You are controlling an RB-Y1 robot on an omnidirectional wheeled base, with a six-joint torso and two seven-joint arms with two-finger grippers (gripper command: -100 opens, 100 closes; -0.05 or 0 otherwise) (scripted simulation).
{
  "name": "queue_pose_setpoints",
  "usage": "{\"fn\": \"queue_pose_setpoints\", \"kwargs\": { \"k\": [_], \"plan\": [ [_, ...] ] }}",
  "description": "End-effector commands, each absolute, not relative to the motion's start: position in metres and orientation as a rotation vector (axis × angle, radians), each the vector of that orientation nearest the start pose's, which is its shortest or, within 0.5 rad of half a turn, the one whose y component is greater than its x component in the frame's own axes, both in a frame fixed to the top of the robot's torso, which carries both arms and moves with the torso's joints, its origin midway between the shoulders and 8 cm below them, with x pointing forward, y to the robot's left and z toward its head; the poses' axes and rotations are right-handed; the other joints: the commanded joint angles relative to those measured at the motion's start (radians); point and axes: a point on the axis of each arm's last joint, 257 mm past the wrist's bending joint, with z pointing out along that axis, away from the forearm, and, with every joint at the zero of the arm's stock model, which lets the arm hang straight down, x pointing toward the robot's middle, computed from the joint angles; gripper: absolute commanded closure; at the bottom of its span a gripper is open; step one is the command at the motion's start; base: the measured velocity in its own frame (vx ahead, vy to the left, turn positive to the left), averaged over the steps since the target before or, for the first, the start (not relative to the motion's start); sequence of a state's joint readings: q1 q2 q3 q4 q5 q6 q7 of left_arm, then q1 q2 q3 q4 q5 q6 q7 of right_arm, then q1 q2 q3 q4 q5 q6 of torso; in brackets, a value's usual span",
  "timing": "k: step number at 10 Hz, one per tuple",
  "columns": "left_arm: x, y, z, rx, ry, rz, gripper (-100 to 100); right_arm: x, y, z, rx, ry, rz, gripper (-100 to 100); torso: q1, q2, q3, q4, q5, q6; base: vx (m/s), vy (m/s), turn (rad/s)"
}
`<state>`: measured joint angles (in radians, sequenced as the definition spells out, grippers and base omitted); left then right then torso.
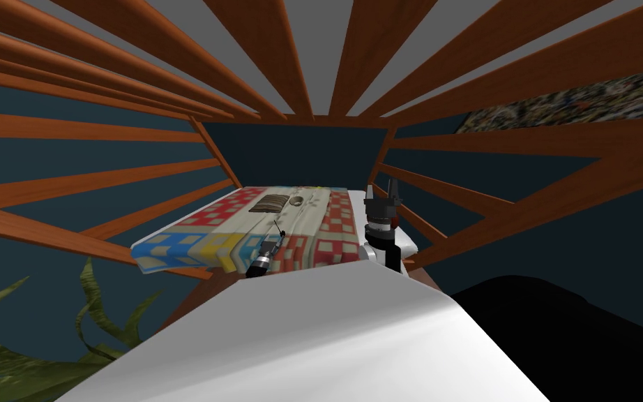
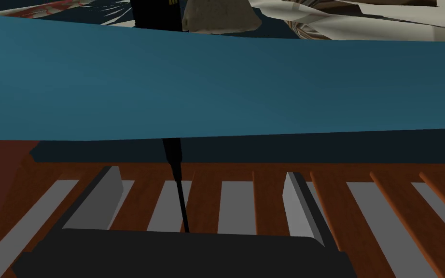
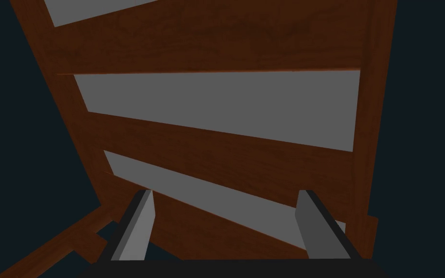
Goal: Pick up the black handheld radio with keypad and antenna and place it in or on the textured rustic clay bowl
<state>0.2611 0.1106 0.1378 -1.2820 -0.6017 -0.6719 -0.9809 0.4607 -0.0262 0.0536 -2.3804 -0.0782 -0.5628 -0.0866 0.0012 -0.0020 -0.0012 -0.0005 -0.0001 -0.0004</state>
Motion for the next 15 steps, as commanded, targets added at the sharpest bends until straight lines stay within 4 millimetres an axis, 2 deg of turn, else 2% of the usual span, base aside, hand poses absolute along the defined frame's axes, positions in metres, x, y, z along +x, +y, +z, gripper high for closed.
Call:
{"fn": "queue_pose_setpoints", "kwargs": {
  "k": [1,5,6,7,8,9,10,14,15],
  "plan": [
    [0.408,0.266,-0.344,0.179,1.541,-0.088,-100,0.311,-0.26,0.089,0.56,0.427,1.546,0,0.0,0.0,0.0,0.0,0.0,0.0,0.041,0.014,0.04],
    [0.405,0.242,-0.344,0.123,1.518,-0.122,-100,0.311,-0.26,0.089,0.56,0.427,1.547,0,0.0,0.002,0.001,0.0,0.0,0.0,0.021,0.014,0.022],
    [0.406,0.246,-0.345,0.132,1.521,-0.117,-100,0.311,-0.26,0.089,0.56,0.427,1.547,0,-0.001,0.002,0.001,0.0,0.0,0.0,0.007,0.001,0.001],
    [0.406,0.245,-0.344,0.131,1.52,-0.118,0,0.311,-0.26,0.089,0.56,0.427,1.547,0,-0.001,0.002,0.001,0.001,0.0,0.0,0.0,0.0,0.0],
    [0.414,0.248,-0.34,0.128,1.522,-0.114,-100,0.311,-0.26,0.089,0.56,0.427,1.547,0,-0.001,0.003,0.002,0.001,0.0,0.0,0.042,-0.028,-0.041],
    [0.411,0.246,-0.341,0.132,1.519,-0.116,-100,0.311,-0.259,0.089,0.56,0.427,1.547,0,-0.002,0.001,0.001,0.0,-0.001,0.0,0.028,-0.017,-0.009],
    [0.412,0.246,-0.341,0.13,1.52,-0.115,100,0.311,-0.26,0.089,0.56,0.427,1.547,0,-0.002,0.001,0.001,0.0,-0.001,0.0,0.0,0.0,0.0],
    [0.412,0.246,-0.341,0.129,1.519,-0.117,100,0.311,-0.26,0.089,0.56,0.427,1.547,0,0.0,0.003,0.001,0.0,0.0,0.0,0.0,0.0,0.0],
    [0.412,0.246,-0.341,0.129,1.519,-0.117,0,0.311,-0.26,0.089,0.56,0.427,1.547,0,0.0,0.003,0.001,0.0,0.0,0.0,0.0,0.0,0.0]
  ]
}}
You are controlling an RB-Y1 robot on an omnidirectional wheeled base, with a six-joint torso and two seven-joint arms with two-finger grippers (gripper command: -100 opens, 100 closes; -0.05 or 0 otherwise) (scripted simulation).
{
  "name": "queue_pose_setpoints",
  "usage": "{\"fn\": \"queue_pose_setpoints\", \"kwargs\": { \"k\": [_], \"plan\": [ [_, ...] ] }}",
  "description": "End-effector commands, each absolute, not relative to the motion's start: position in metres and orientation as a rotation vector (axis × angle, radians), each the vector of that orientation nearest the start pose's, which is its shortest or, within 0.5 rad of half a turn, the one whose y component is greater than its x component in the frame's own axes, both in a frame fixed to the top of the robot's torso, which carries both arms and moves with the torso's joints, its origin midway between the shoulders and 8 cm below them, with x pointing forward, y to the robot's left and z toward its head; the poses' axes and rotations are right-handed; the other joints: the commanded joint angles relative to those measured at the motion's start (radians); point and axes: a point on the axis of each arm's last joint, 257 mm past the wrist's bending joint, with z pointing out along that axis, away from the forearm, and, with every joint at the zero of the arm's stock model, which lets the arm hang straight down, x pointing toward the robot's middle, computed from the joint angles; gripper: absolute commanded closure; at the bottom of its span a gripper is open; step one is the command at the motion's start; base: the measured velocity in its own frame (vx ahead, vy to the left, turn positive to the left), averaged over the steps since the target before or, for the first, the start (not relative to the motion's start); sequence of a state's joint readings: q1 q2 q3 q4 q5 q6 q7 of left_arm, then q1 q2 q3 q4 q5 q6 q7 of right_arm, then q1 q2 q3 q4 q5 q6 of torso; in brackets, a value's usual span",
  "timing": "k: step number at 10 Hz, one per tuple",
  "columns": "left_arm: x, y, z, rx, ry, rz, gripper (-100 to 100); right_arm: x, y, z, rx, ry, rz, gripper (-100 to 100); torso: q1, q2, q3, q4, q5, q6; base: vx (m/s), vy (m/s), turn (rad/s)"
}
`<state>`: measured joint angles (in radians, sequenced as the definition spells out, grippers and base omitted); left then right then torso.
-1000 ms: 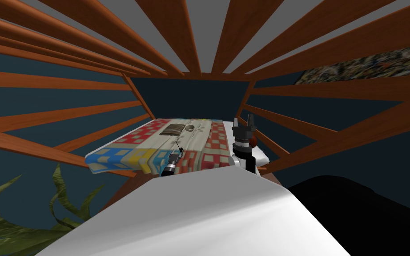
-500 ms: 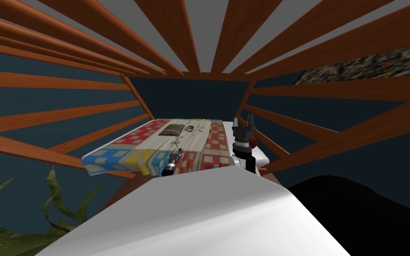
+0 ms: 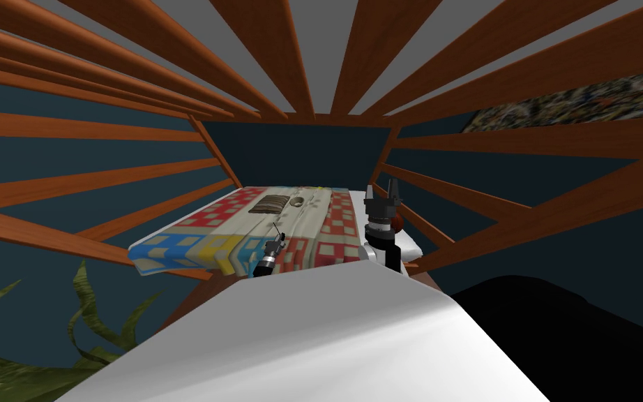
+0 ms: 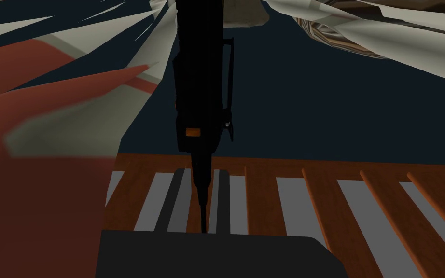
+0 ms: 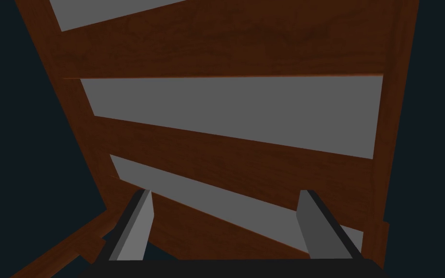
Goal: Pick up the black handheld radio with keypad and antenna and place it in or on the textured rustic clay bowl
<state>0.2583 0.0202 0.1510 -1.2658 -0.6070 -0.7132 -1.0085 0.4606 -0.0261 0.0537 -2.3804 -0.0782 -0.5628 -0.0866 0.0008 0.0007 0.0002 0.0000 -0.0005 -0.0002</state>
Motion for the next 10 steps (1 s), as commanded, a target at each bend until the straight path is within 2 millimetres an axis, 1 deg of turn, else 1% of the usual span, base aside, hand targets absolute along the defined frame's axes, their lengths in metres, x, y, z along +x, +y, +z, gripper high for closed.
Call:
{"fn": "queue_pose_setpoints", "kwargs": {
  "k": [1,2,3,5,7,10],
  "plan": [
    [0.412,0.246,-0.341,0.129,1.52,-0.117,100,0.311,-0.26,0.089,0.56,0.427,1.547,0,0.0,0.0,0.0,0.0,0.0,0.0,0.0,0.0,0.0],
    [0.412,0.246,-0.341,0.129,1.52,-0.117,0,0.311,-0.26,0.089,0.56,0.427,1.547,0,0.0,0.0,0.0,0.0,0.0,0.0,0.0,0.0,0.0],
    [0.412,0.256,-0.344,0.16,1.535,-0.109,100,0.311,-0.26,0.089,0.56,0.427,1.547,0,0.0,0.0,0.0,0.0,0.0,0.0,-0.058,-0.052,0.002],
    [0.414,0.263,-0.348,0.184,1.553,-0.11,100,0.311,-0.259,0.089,0.56,0.427,1.547,0,-0.003,0.008,0.002,-0.004,0.002,-0.002,-0.11,-0.07,0.016],
    [0.418,0.268,-0.352,0.202,1.573,-0.12,100,0.311,-0.259,0.089,0.56,0.427,1.547,0,-0.004,0.011,0.0,-0.01,0.005,-0.003,-0.116,-0.103,0.011],
    [0.43,0.275,-0.359,0.22,1.607,-0.139,100,0.312,-0.259,0.089,0.56,0.427,1.547,0,-0.006,0.012,-0.004,-0.019,0.01,-0.002,-0.101,-0.101,0.005]
  ]
}}
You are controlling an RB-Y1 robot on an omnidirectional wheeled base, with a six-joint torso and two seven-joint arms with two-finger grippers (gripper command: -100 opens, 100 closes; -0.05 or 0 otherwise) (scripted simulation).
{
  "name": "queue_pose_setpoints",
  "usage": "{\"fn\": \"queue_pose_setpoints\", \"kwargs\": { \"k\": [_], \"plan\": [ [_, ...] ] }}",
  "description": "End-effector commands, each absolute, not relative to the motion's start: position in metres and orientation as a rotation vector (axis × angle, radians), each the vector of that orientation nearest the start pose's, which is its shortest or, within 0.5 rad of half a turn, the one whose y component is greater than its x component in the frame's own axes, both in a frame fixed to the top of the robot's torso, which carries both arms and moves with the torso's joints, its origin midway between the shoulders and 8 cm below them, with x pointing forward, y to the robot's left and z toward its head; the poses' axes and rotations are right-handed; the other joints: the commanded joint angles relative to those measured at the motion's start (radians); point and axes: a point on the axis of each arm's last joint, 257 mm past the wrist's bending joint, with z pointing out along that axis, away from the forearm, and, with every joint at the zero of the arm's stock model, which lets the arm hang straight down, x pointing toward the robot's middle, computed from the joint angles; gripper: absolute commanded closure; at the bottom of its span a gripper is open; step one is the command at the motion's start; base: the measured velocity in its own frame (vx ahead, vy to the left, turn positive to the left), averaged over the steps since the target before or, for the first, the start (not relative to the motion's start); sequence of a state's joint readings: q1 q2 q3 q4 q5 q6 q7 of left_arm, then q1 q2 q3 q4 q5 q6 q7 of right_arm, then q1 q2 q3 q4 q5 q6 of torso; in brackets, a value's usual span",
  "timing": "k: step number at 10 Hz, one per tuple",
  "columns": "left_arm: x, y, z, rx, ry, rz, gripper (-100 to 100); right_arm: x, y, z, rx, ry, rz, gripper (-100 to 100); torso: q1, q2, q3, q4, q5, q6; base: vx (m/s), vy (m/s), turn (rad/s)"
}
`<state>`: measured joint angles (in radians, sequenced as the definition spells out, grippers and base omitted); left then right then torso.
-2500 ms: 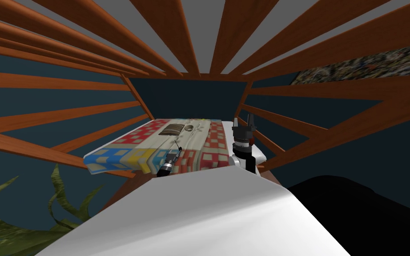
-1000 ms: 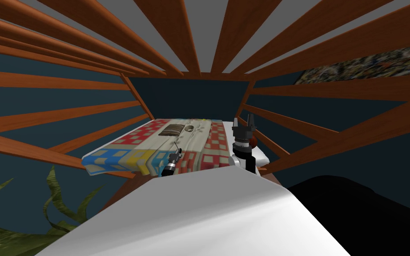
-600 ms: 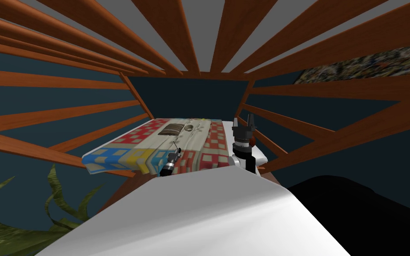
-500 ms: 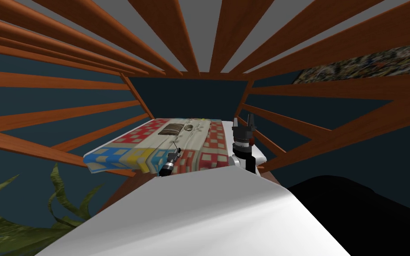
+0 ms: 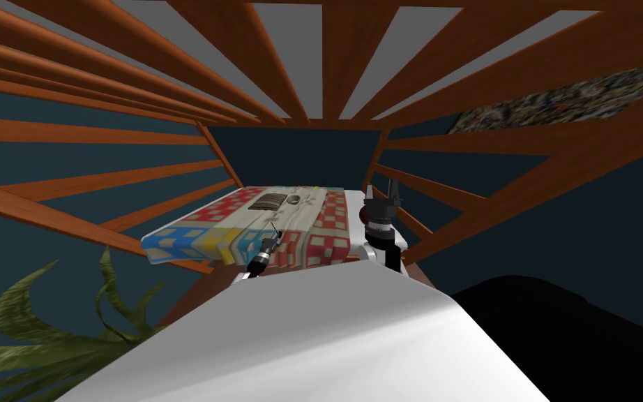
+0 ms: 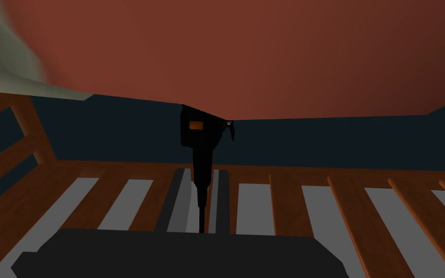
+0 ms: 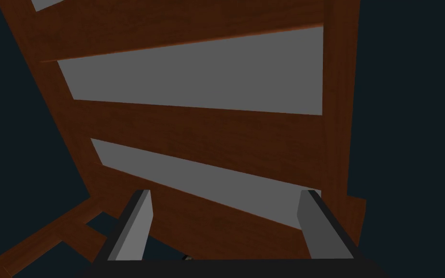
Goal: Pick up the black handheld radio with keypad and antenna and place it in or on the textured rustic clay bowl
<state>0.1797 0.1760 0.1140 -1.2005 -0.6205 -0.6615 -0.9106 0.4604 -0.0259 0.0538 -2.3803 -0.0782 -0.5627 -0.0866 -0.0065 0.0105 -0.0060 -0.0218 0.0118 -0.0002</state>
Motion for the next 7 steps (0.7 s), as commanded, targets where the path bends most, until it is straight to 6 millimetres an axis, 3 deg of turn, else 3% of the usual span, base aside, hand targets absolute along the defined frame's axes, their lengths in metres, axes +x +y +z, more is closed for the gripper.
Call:
{"fn": "queue_pose_setpoints", "kwargs": {
  "k": [1,4,7],
  "plan": [
    [0.436,0.277,-0.36,0.224,1.619,-0.147,100,0.312,-0.259,0.089,0.56,0.427,1.547,0,0.0,0.0,0.0,0.0,0.0,0.0,-0.055,-0.112,-0.007],
    [0.457,0.283,-0.364,0.23,1.654,-0.169,100,0.311,-0.259,0.089,0.56,0.427,1.547,0,-0.001,-0.006,-0.006,-0.006,0.004,0.004,-0.051,-0.075,-0.017],
    [0.482,0.285,-0.366,0.223,1.692,-0.192,100,0.311,-0.259,0.089,0.56,0.427,1.547,0,0.0,-0.013,-0.01,-0.007,0.005,0.004,0.011,-0.055,-0.032]
  ]
}}
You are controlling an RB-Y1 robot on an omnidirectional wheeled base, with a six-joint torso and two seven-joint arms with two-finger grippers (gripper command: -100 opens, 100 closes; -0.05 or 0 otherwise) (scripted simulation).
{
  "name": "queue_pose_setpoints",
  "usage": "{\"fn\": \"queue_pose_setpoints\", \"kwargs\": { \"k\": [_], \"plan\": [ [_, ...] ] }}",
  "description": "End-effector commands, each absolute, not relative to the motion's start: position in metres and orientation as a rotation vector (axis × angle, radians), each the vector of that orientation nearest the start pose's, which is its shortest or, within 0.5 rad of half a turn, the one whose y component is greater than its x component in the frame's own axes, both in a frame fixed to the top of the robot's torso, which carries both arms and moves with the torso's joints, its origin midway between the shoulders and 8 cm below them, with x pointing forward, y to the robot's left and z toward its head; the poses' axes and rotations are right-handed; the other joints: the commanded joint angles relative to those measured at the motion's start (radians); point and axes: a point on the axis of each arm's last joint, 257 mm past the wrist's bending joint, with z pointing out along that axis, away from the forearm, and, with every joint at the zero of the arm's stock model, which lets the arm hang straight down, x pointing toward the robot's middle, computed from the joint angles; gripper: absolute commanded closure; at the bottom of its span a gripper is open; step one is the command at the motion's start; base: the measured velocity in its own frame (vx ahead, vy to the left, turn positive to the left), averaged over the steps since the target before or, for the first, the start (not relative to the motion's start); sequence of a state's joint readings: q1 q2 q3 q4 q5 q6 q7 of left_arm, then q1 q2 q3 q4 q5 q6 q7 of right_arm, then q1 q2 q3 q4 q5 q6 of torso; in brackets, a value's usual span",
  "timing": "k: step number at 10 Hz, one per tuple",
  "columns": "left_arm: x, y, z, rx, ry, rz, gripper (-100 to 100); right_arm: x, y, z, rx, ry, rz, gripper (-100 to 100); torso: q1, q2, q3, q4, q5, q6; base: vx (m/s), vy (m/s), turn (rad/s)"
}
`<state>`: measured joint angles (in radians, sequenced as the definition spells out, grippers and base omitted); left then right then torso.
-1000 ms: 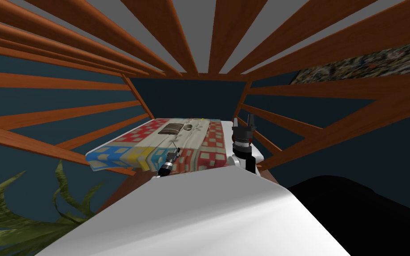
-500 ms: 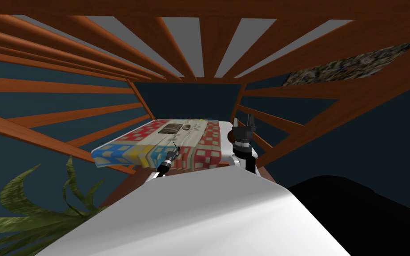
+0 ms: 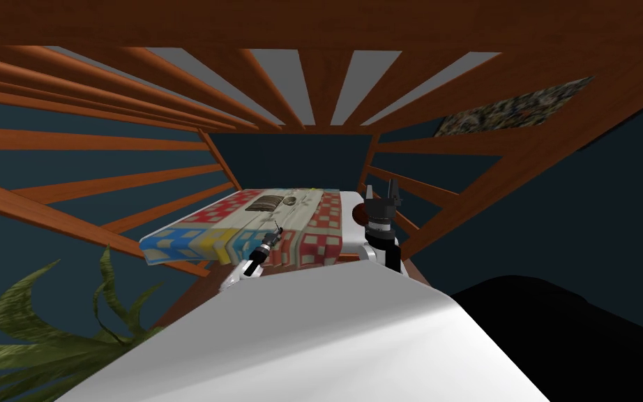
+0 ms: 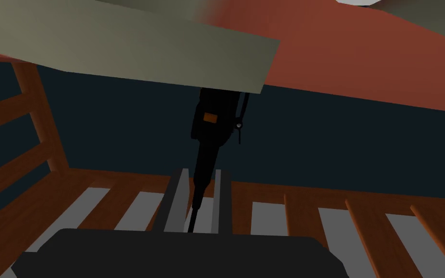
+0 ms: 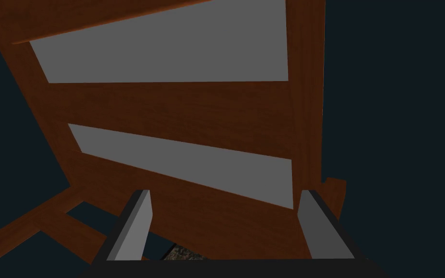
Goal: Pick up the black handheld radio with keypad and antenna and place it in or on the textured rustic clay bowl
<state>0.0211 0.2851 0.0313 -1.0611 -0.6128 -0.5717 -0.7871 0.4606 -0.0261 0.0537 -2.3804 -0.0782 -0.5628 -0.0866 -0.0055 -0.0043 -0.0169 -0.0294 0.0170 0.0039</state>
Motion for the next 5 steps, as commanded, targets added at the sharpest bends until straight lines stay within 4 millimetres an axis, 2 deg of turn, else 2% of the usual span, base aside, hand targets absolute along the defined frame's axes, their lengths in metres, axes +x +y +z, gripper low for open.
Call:
{"fn": "queue_pose_setpoints", "kwargs": {
  "k": [1,5],
  "plan": [
    [0.49,0.286,-0.367,0.217,1.707,-0.199,100,0.311,-0.259,0.089,0.56,0.427,1.547,0,0.0,0.0,0.0,0.0,0.0,0.0,0.04,-0.05,-0.034],
    [0.516,0.285,-0.359,0.212,1.717,-0.212,100,0.311,-0.26,0.089,0.56,0.427,1.547,0,0.003,-0.002,-0.002,-0.001,0.001,0.0,0.038,-0.023,-0.02]
  ]
}}
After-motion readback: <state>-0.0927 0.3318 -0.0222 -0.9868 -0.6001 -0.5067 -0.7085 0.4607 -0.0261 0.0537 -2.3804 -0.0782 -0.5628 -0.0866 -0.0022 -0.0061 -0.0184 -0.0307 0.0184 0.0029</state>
